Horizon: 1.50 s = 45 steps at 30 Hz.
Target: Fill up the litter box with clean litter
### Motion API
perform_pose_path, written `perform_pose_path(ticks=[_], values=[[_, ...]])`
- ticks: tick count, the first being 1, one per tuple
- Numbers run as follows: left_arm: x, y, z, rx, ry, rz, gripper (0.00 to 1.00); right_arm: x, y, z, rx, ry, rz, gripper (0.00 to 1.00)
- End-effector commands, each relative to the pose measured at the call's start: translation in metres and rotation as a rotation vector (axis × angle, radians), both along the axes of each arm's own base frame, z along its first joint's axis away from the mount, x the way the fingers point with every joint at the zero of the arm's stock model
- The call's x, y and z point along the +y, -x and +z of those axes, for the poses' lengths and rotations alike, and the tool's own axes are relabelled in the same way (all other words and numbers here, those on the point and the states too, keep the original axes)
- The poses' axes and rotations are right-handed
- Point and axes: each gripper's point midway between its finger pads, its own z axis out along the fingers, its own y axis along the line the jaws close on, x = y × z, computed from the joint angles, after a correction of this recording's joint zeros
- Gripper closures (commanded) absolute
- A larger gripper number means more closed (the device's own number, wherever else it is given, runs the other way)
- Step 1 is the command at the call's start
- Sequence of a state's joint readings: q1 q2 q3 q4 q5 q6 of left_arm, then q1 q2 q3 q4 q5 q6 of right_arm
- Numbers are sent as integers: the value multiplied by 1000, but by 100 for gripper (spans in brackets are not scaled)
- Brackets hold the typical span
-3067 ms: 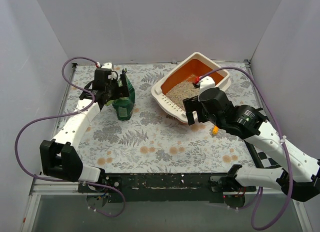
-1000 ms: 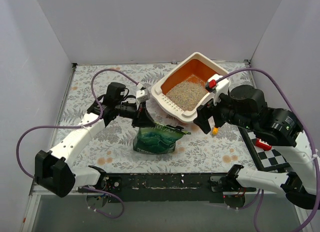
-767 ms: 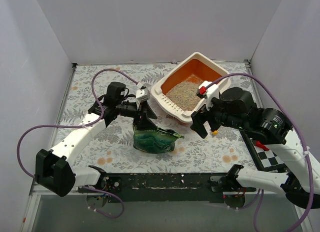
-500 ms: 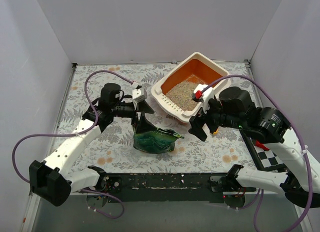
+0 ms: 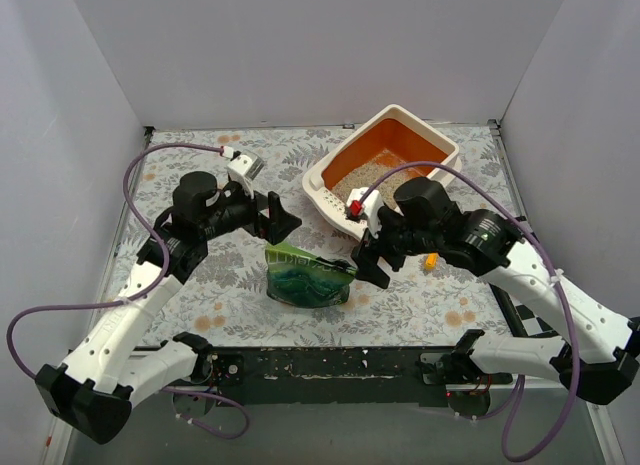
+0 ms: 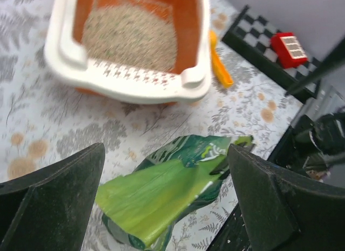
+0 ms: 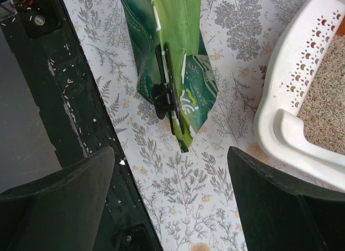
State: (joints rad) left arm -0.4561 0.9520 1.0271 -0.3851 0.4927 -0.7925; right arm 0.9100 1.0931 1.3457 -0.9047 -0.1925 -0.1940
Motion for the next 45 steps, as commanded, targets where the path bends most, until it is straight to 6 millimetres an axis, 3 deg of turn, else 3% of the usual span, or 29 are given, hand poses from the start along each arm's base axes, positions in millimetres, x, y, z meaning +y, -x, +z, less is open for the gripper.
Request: perform_pose_path(ticks=[1,10,18,33,39,41,43,44,45], values=[[31,-21,-57,223,-85,291,2,26,-12,0,-31,-56,47,8],[66,-41,-115,338,-153,532,2,42,-20,-18,-2,-35,49,9],[108,-60,-132,399,-116,678,2,52,-20,-38,29,-9,54,10],[115,-61,-160,442,-92,713,2,52,-26,-71,33,85,36,14],[115,-62,-159,435,-93,715,2,49,-29,-79,31,116,20,40],[116,-62,-160,436,-97,717,2,48,-30,-80,30,125,20,61],[115,-62,-159,434,-97,715,2,48,-33,-76,10,114,6,91],[116,-62,-159,435,-95,715,2,47,-36,-71,-4,102,-9,99],[115,-62,-160,437,-98,713,2,46,-37,-66,-20,87,-18,99]])
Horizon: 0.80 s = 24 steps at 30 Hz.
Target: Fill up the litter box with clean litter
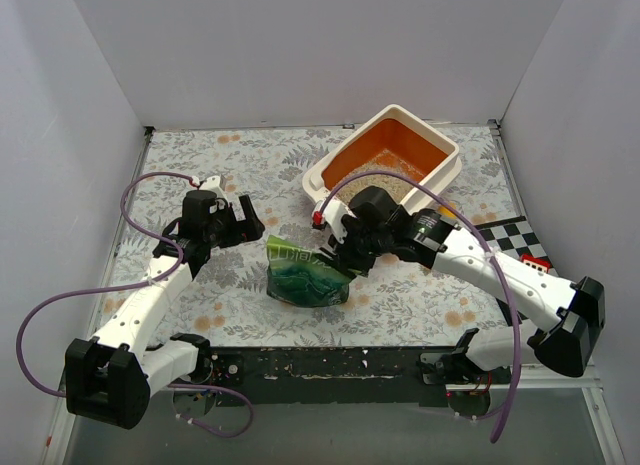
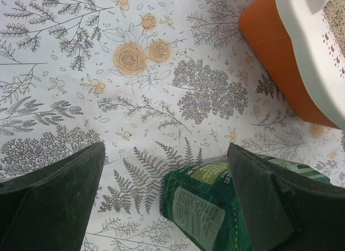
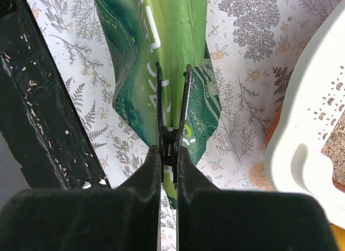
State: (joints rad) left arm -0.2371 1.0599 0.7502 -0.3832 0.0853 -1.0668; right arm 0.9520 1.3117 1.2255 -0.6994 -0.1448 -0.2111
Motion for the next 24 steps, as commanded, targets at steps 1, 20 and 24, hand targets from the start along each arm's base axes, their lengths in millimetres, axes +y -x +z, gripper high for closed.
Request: perform_pose_path(ticks=[1,20,24], values=[[3,-4,1,-11,-7,13,2,0,-8,20,-73,-57,-43,99],[8,-13,11,73,-8,99,2,-141,1,19,44,69,-837,99],[17,-14,3,134,-30,172,2,-148,10,-22,207,-31,-960,99]])
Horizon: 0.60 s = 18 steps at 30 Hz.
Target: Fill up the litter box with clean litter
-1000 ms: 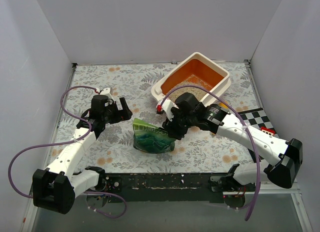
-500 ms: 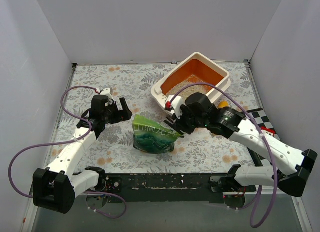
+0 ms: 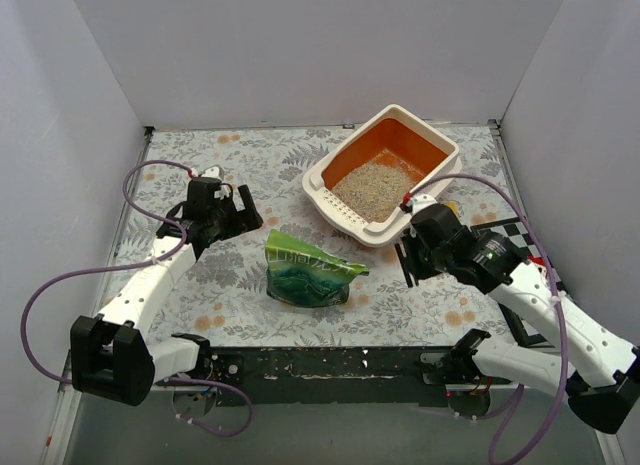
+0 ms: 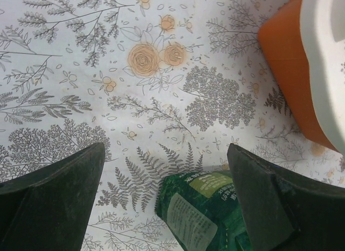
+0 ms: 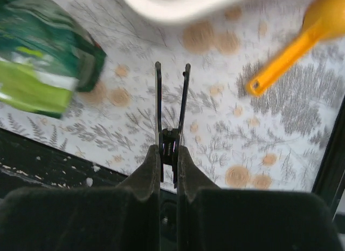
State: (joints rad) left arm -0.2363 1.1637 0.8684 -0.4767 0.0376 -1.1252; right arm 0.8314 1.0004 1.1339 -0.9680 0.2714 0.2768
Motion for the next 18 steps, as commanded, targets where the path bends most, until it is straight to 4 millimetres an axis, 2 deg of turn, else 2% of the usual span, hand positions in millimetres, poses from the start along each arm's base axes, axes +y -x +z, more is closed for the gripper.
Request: perform_pose_path(ticks=[1,6,8,14,18], values=[[13,-2,-1,61,-21,105,2,-16,19,-48,154,-151,-221,99],[6,1,-9,122,6,95,2,-17,26,-95,240,-237,-319,99],[-4,5,-7,136,55,61,2,-17,28,-108,257,-254,-345,99],[-15,15,1,134,123,22,2,-12,30,-131,306,-329,-380,99],[-21,19,4,139,153,3,2,-8,31,-138,337,-361,-389,99]])
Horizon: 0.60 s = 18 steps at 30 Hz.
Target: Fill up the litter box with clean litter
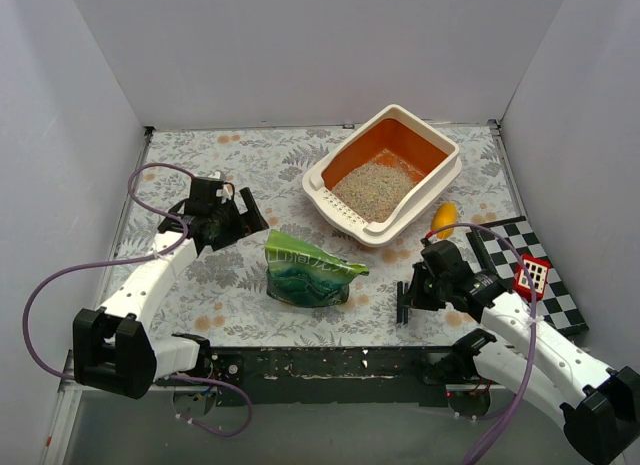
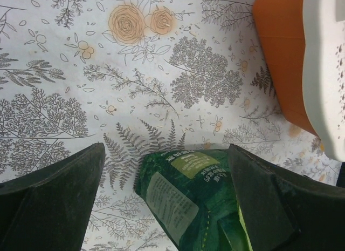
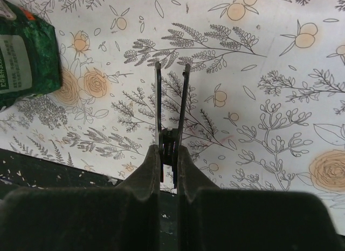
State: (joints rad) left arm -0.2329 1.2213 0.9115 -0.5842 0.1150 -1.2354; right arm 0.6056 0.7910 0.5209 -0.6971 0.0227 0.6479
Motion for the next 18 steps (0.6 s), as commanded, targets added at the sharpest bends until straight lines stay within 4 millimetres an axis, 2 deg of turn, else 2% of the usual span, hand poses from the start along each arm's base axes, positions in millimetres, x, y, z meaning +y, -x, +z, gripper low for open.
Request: perform_pose_path(ticks=[1,4,9,12,15,18], values=[[-8,6,16,-16,60,-21,2,16,-12,6,-25,-105,-28,97],[-12,7,20,-18,81,-36,2,12,-12,3,-15,-90,-45,82],[-19,8,26,-13,116,-60,2,3,-11,0,-20,-66,-69,50],[-24,8,30,-15,144,-71,2,2,-11,2,-25,-57,-58,35],[-30,7,36,-16,176,-79,2,1,-10,9,-27,-54,-50,29],[-37,8,41,-9,224,-89,2,-6,-18,21,-80,-23,-61,27]])
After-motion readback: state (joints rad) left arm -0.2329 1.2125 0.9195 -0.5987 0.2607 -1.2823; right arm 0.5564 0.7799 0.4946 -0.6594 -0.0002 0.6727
